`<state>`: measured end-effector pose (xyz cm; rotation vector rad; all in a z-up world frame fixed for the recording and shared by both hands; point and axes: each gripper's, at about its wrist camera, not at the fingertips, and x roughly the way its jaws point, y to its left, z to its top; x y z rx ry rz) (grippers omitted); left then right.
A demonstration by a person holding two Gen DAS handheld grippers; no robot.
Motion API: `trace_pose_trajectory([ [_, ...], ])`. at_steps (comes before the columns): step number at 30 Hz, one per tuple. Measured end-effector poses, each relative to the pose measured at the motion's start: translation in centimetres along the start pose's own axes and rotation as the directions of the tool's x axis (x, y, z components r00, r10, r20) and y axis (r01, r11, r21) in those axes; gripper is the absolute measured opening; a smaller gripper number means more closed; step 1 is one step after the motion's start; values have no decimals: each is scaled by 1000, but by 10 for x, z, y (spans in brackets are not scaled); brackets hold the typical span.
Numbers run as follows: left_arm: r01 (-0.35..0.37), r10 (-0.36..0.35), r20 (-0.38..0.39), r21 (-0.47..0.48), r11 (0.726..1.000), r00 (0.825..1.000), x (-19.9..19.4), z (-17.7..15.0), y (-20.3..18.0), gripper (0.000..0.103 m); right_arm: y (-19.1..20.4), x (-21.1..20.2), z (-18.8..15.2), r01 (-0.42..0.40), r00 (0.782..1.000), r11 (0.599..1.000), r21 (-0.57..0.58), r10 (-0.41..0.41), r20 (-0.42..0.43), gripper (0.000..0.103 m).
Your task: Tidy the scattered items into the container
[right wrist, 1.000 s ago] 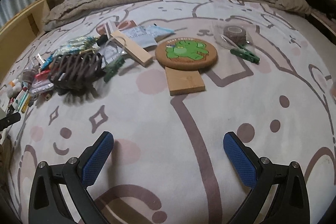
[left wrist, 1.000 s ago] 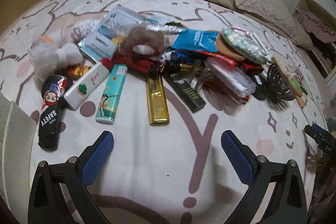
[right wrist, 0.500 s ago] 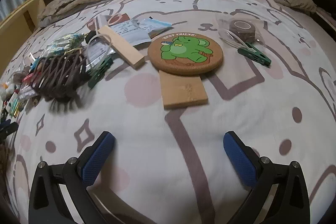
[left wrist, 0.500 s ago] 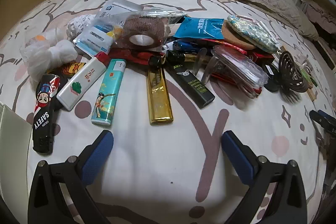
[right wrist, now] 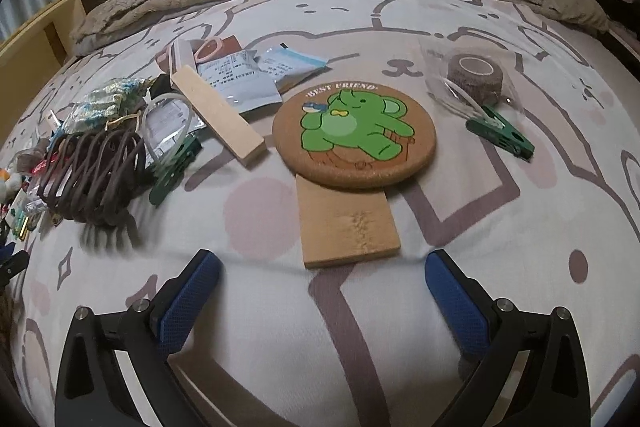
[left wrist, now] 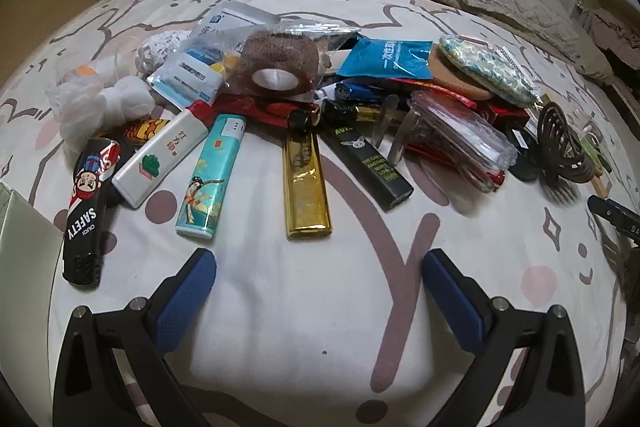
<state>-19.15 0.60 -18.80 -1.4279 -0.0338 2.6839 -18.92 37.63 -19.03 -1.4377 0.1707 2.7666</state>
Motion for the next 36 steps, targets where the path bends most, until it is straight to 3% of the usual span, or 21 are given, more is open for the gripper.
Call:
trace_pose_trajectory([
  [2, 7, -7, 4, -8, 1000, 1000, -1, 0, 2, 101, -1, 0, 2, 0, 1000, 1000, 2, 0, 8, 98],
  [7, 13, -12, 22, -41, 999, 1000, -4, 2, 6, 87, -10, -3, 6, 35, 998, 998, 46, -37, 54, 65],
  [11, 27, -24, 35, -72, 997, 999, -5, 5, 11, 76, -11, -6, 4, 56, 995, 997, 53, -60, 82, 48],
  [13, 29, -26, 39, -76, 997, 999, -6, 6, 12, 72, -7, -6, 5, 79, 993, 996, 36, -81, 88, 48],
  [17, 31, -27, 52, -80, 996, 998, -6, 9, 13, 55, 7, -6, 3, 154, 983, 988, -26, -150, 102, 48],
  [24, 39, -33, 62, -104, 994, 998, -2, 16, 19, 27, 8, -9, -1, 136, 986, 989, -54, -130, 108, 47],
  [29, 38, -33, 67, -90, 995, 997, -4, 16, 17, 21, 13, -12, -4, 131, 986, 989, -65, -123, 115, 47],
  [36, 36, -31, 66, -72, 997, 997, -9, 13, 13, 21, 26, -21, -16, 92, 989, 989, -114, -78, 123, 47],
])
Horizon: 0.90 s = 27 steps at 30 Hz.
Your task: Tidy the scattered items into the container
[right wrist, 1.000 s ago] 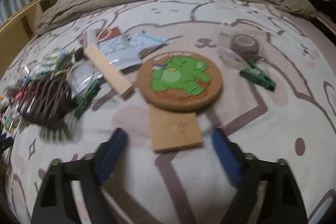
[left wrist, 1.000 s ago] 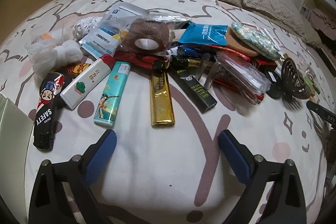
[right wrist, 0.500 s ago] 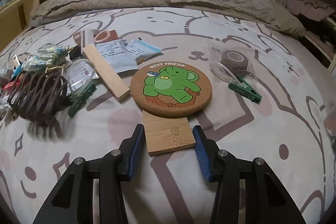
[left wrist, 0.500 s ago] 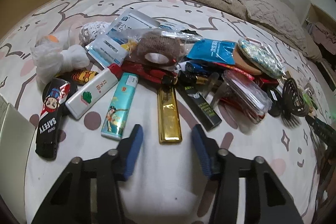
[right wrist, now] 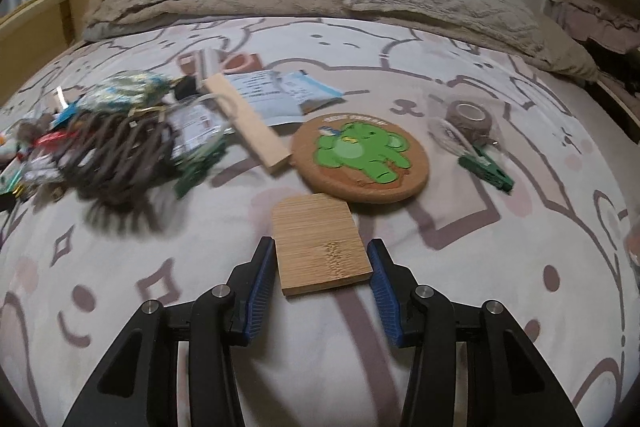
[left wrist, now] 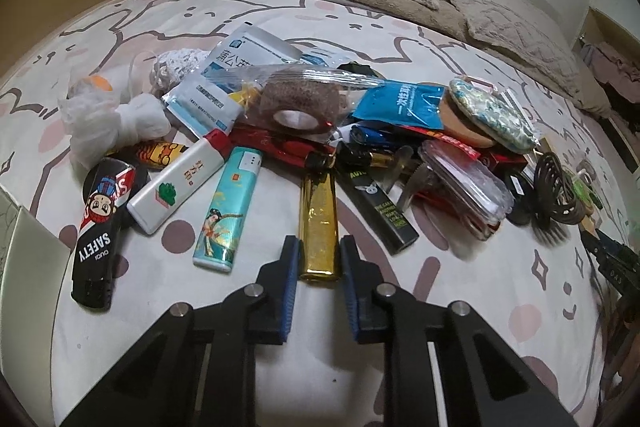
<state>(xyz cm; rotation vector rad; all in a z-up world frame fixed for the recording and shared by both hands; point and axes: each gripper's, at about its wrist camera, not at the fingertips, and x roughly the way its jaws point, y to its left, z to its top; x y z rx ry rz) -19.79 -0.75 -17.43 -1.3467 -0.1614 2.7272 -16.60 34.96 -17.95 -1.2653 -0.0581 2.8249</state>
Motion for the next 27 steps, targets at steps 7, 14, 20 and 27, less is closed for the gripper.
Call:
trace_pose_trajectory([
  [7, -29, 29, -3, 20, 999, 1000, -10, -16, -15, 21, 12, -13, -10, -24, 1000, 999, -38, 25, 3, 47],
  [14, 20, -19, -34, 21, 1000, 999, -27, -37, -31, 21, 26, -30, -26, -38, 999, 997, -72, 37, -7, 47],
  [20, 92, -87, -70, 63, 994, 994, -42, -58, -57, 21, 36, -47, -41, -50, 999, 995, -87, 48, -19, 47],
  [27, 193, -177, -113, 158, 968, 978, -64, -92, -97, 21, 47, -64, -58, -74, 997, 991, -107, 72, -27, 47],
])
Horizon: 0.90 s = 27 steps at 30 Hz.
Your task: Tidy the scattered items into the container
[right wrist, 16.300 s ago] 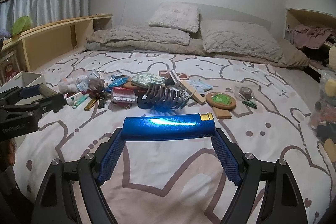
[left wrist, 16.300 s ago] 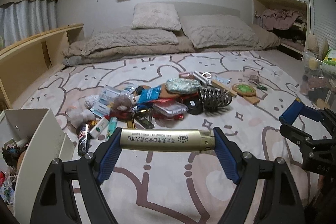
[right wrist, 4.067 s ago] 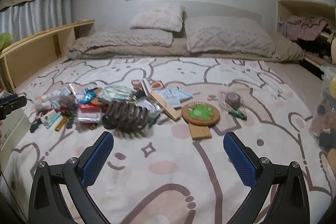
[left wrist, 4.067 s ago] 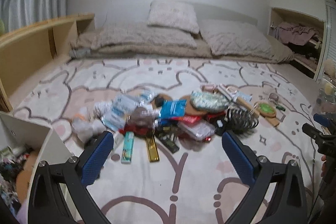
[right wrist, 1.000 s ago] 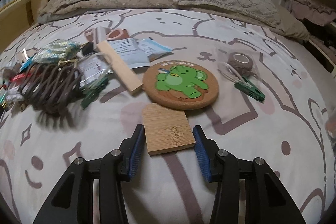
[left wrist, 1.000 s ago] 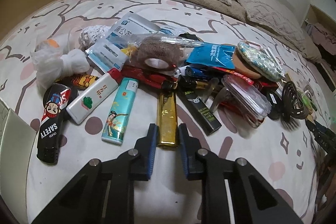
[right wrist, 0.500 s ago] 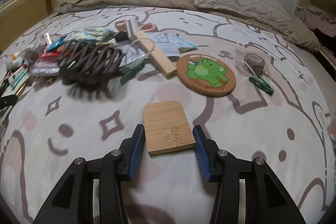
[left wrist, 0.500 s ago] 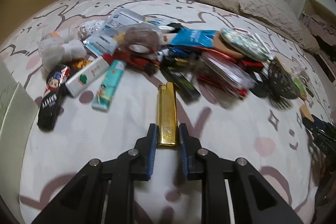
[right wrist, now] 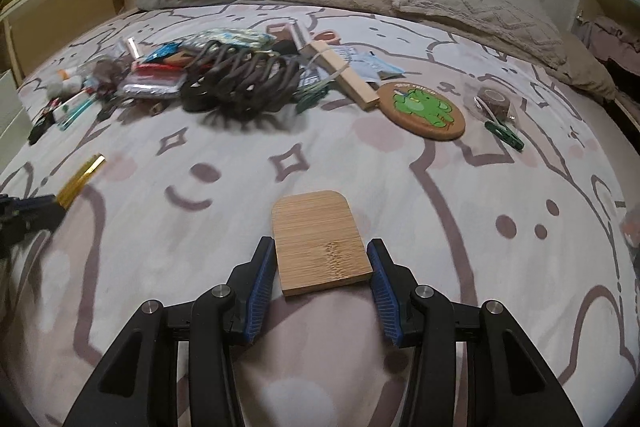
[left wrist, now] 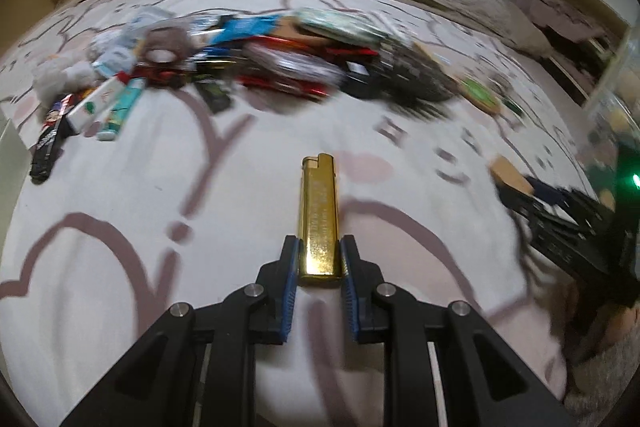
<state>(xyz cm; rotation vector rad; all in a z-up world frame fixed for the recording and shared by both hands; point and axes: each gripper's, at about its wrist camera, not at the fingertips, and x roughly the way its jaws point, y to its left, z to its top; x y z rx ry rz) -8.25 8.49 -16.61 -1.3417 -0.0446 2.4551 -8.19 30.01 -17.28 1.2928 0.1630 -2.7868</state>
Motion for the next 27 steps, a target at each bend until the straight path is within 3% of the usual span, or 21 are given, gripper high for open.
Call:
trace_pose_trajectory([
  [4, 61, -59, -26, 82, 995, 998, -4, -14, -24, 21, 7, -7, -7, -14, 1000, 1000, -15, 14, -4, 47],
  [9, 120, -110, -59, 216, 969, 992, -9, -27, -52, 21, 6, -17, -18, -74, 997, 997, 14, 74, -21, 48],
  [13, 122, -105, -76, 293, 948, 992, -8, -32, -65, 21, 9, -24, -27, -88, 996, 996, 12, 88, -30, 47],
  [17, 115, -93, -85, 301, 947, 992, -7, -33, -66, 21, 12, -25, -29, -71, 997, 997, 3, 72, -31, 48],
  [19, 105, -81, -89, 305, 947, 993, -7, -32, -66, 27, 12, -23, -29, -68, 997, 998, 4, 68, -37, 54],
  [21, 85, -60, -88, 324, 942, 994, -8, -34, -67, 40, 12, -23, -30, -58, 998, 998, 8, 58, -40, 59],
  [23, 53, -25, -83, 350, 935, 996, -9, -35, -68, 50, 11, -22, -30, -37, 998, 999, 12, 37, -44, 70],
  [25, 23, 6, -77, 375, 927, 997, -9, -35, -68, 58, 8, -18, -30, -14, 998, 1000, 25, 15, -61, 95],
  [27, 0, 29, -74, 373, 928, 997, -8, -34, -65, 68, 3, -16, -30, -21, 997, 999, 50, 25, -76, 96],
])
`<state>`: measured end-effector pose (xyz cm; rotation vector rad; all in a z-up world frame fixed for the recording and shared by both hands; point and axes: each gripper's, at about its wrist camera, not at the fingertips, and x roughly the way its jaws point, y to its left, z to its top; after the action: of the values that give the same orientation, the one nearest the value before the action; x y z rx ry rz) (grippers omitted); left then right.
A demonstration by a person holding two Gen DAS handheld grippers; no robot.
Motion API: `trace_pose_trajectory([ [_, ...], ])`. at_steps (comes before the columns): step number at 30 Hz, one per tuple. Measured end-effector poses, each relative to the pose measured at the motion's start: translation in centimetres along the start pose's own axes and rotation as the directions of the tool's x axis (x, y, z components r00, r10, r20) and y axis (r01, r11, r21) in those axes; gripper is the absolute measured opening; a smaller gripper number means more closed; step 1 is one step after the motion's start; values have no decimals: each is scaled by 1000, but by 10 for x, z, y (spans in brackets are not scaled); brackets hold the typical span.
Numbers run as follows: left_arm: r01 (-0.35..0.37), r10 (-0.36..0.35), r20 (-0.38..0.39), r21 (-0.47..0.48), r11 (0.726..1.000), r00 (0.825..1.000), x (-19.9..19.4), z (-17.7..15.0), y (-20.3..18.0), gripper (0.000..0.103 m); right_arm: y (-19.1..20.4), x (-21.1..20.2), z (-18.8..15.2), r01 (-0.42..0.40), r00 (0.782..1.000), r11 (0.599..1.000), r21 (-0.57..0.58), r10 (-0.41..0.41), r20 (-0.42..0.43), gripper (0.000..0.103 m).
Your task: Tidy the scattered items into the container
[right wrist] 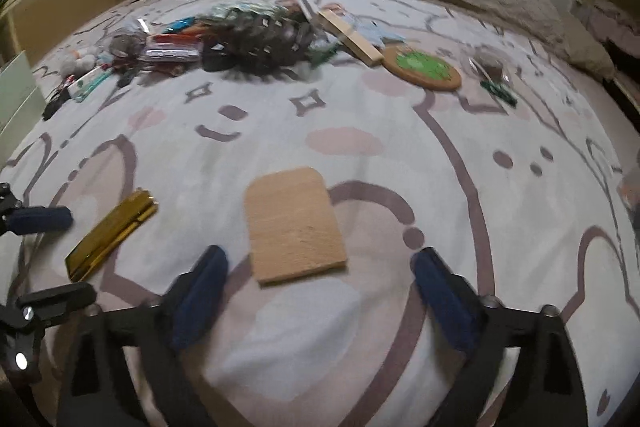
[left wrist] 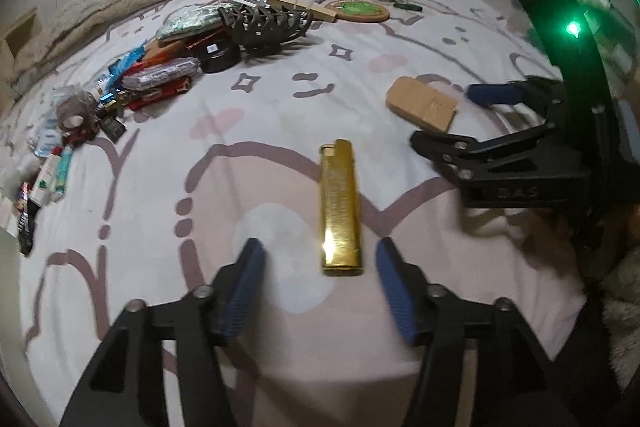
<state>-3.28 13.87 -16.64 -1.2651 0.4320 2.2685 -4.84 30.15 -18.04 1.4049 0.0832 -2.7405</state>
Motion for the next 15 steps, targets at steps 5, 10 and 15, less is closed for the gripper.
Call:
trace_pose_trajectory([
  [5, -12, 11, -12, -53, 999, 1000, 2, 3, 16, 69, -1, -3, 0, 7, 1000, 1000, -4, -7, -13, 96],
  [10, -57, 54, -26, -122, 991, 998, 4, 5, 37, 69, -11, -6, 0, 12, 999, 1000, 23, -12, -34, 96],
  [15, -94, 90, -29, -200, 975, 995, 7, 8, 60, 69, -23, -8, 0, 26, 999, 998, 61, -23, -45, 96],
])
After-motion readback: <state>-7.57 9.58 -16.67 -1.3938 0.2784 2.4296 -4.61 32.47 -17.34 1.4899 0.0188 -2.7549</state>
